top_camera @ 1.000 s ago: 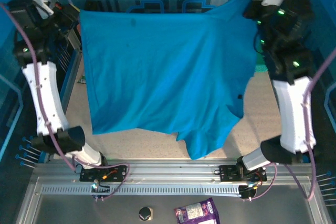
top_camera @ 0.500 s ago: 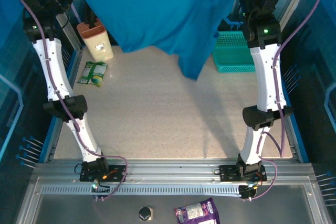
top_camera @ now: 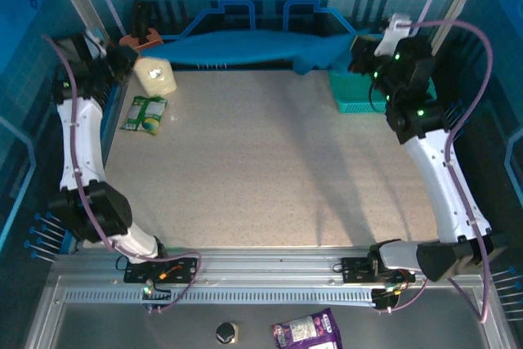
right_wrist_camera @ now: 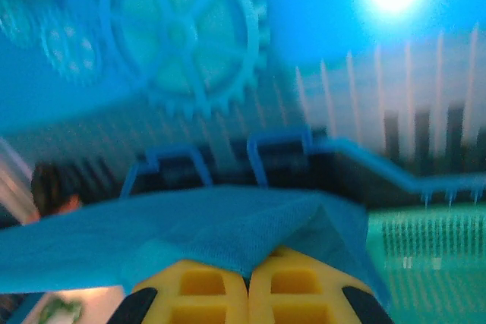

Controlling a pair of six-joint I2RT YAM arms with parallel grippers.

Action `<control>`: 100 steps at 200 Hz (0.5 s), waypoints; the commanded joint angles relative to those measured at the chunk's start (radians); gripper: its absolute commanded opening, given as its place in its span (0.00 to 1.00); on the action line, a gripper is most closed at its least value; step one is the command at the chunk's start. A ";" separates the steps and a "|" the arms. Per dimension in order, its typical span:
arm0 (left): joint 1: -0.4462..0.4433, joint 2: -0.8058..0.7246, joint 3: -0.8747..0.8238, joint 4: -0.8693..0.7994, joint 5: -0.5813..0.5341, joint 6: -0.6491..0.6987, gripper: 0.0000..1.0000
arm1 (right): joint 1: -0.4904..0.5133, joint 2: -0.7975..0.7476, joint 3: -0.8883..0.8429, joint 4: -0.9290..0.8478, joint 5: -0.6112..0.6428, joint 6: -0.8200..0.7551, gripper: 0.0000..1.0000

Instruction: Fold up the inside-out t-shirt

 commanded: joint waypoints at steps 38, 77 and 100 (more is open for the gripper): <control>0.009 -0.196 -0.531 -0.095 -0.082 0.159 0.00 | 0.082 -0.127 -0.444 -0.219 -0.122 0.140 0.00; 0.011 -0.235 -0.806 -0.075 -0.140 0.118 0.00 | 0.127 -0.195 -0.732 -0.264 -0.120 0.284 0.00; 0.013 -0.263 -0.905 -0.079 -0.181 0.091 0.00 | 0.157 -0.239 -0.815 -0.343 -0.091 0.341 0.00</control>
